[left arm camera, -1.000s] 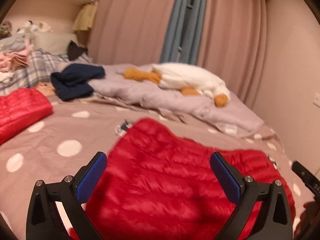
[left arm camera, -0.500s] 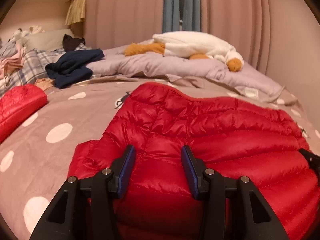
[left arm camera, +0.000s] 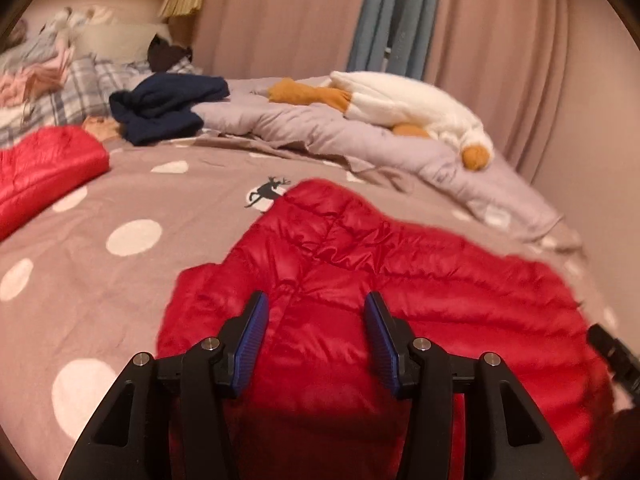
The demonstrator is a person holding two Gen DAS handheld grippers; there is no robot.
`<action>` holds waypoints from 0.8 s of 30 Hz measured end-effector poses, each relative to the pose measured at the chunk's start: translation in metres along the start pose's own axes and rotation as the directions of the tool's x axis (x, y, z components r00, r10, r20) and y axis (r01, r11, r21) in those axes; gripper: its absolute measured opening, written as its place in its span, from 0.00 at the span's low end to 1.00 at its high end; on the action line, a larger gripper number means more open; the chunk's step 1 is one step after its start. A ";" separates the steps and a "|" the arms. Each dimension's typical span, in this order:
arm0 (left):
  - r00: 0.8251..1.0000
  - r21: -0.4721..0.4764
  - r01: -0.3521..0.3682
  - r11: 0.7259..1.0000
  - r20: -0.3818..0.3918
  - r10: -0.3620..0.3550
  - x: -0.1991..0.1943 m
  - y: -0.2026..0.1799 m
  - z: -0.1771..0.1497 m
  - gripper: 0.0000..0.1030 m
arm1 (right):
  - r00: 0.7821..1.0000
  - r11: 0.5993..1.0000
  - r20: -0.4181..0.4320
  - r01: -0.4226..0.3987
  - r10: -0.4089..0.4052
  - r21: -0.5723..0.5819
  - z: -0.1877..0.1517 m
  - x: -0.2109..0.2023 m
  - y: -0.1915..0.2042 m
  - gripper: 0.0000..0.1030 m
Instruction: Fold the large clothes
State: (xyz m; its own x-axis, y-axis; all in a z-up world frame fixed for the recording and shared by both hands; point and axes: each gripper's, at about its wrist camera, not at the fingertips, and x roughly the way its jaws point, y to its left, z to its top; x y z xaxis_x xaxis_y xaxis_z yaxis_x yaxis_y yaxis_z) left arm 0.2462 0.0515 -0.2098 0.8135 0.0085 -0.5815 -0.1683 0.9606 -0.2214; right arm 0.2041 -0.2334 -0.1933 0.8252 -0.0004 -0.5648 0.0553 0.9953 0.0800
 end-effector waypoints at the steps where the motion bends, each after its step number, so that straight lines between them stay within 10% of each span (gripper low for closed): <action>1: 1.000 0.008 -0.003 1.000 0.006 0.003 -0.006 0.001 0.002 0.50 | 1.000 1.000 0.023 0.000 0.001 -0.020 0.001 -0.008 0.005 1.00; 8: 0.998 0.158 -0.057 0.986 0.005 0.057 -0.014 -0.001 -0.011 0.53 | 0.996 0.994 -0.021 -0.085 0.083 -0.065 -0.012 -0.005 0.034 1.00; 24: 0.995 -0.066 -0.030 0.997 -0.097 0.023 -0.004 0.036 -0.004 0.66 | 0.990 0.966 -0.139 -0.028 -0.008 -0.258 -0.048 0.049 0.065 1.00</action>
State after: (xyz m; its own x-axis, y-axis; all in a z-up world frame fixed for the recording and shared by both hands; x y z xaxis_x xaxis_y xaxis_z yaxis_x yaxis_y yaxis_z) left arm 0.2349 0.0850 -0.2187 0.7517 0.0036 -0.6595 -0.2288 0.9393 -0.2556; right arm 0.2215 -0.1645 -0.2550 0.7385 0.0051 -0.6742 -0.1148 0.9863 -0.1183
